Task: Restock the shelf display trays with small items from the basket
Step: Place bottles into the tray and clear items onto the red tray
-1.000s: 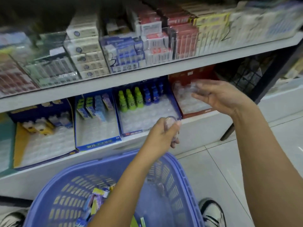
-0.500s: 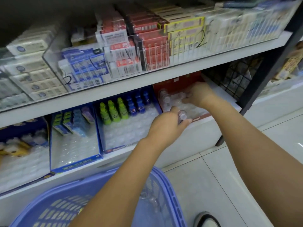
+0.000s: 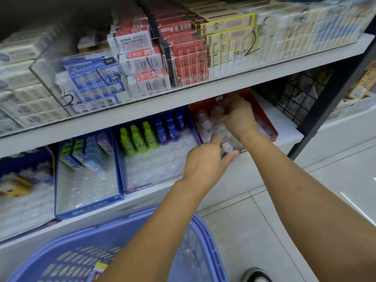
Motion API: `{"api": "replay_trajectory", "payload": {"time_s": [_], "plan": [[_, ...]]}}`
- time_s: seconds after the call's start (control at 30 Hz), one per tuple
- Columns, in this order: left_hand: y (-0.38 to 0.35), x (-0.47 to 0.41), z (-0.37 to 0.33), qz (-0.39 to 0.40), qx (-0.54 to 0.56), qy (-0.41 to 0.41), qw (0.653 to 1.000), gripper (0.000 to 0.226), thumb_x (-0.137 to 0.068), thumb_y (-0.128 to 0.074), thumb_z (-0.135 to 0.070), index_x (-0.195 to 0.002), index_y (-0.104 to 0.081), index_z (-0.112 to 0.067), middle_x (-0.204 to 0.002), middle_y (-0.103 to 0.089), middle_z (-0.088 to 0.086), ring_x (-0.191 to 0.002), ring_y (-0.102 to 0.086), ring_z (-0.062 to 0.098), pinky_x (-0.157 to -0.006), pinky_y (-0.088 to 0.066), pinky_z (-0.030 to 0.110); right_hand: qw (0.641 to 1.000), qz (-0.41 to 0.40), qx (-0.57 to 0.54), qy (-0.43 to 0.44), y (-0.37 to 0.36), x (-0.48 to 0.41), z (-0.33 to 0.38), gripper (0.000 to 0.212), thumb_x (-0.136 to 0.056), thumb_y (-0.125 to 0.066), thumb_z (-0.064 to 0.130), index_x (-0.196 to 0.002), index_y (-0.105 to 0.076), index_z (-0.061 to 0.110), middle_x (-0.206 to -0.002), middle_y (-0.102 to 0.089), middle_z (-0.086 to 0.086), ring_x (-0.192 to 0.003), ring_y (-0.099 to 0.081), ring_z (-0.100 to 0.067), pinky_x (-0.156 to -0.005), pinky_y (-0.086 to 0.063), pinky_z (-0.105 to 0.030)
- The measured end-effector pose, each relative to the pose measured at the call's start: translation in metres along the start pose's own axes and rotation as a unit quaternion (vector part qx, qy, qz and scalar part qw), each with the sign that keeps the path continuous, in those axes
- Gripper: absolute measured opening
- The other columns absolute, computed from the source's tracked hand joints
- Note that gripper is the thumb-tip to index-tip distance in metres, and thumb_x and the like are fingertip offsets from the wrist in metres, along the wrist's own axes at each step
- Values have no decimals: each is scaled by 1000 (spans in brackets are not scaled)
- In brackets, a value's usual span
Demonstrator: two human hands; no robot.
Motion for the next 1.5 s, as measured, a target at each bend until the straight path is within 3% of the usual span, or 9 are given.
{"api": "replay_trajectory", "payload": {"time_s": [0.1, 0.27, 0.4, 0.53, 0.63, 0.87, 1.03, 1.23, 1.5], "plan": [[-1, 0, 0, 0, 4, 0, 1000, 45, -91, -47, -53, -115, -48, -15, -88, -66, 6, -81, -62, 27, -62, -43, 31, 994, 21, 105, 39, -5, -7, 12, 12, -79, -64, 29, -75, -54, 25, -86, -65, -7, -87, -64, -29, -58, -39, -23], [-2, 2, 0, -6, 29, 3, 1000, 46, -90, -49, -55, -110, -49, -14, -87, -66, 6, -79, -61, 28, -62, -43, 32, 987, -20, 154, 27, -11, -6, 6, 23, -85, -58, 18, -105, -57, 7, -98, -67, -14, -90, -64, -34, -63, -35, -24], [0, 0, 4, -11, 94, 38, 995, 44, -88, -53, -53, -108, -52, -14, -91, -67, 6, -84, -61, 27, -66, -47, 34, 983, 66, 174, -4, -3, -9, 8, 23, -86, -57, 33, -97, -62, 13, -97, -67, -9, -84, -61, -27, -66, -38, -25], [11, -10, 14, -58, 227, 104, 967, 37, -84, -64, -48, -101, -55, -16, -87, -65, 3, -81, -63, 25, -66, -54, 38, 969, 173, -118, -129, 31, 17, 8, 29, -74, -73, 43, -83, -67, 15, -75, -70, -1, -63, -69, -17, -57, -55, -26], [17, -22, 13, -68, 292, 126, 946, 33, -83, -69, -38, -105, -58, -15, -88, -64, -2, -79, -65, 21, -66, -57, 40, 938, 278, -190, -81, 40, 38, 30, 34, -66, -80, 45, -84, -70, 17, -77, -74, -4, -68, -72, -14, -58, -56, -20], [18, -30, 12, -89, 287, 135, 944, 30, -86, -68, -30, -107, -54, -14, -88, -62, 0, -73, -62, 20, -61, -47, 25, 977, 169, -121, -53, 44, 34, 47, 23, -69, -81, 23, -86, -73, 10, -86, -73, -7, -82, -69, -22, -78, -58, -38], [5, -15, 6, 10, 177, 79, 981, 39, -92, -54, -19, -130, -50, -8, -118, -62, 14, -105, -60, 30, -90, -49, 34, 994, -54, -91, -19, 58, 23, 32, 14, -72, -77, 21, -73, -66, 11, -77, -70, -2, -72, -64, -12, -65, -50, -16], [-24, 15, -17, 148, -8, -59, 987, 61, -97, -47, -25, -149, -20, -6, -159, -15, 10, -146, -12, 23, -117, -11, 28, 999, -27, -25, -20, 29, 21, 5, 21, -79, -70, 22, -93, -71, 6, -89, -72, -8, -83, -66, -19, -73, -49, -25], [-30, 17, -15, 158, -64, -81, 982, 71, -97, -46, -30, -150, -8, -2, -159, -5, 14, -147, -4, 23, -119, -3, 27, 999, -22, -5, -47, 10, 23, 3, 25, -76, -75, 19, -95, -69, 5, -92, -71, -11, -81, -63, -20, -69, -44, -24]]}}
Point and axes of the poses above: each hand's wrist, its own x-axis away from the middle knuckle, its own y-axis out of the back of the hand, z = x × y, the point moved 5 cm from there along -x, towards the middle knuckle
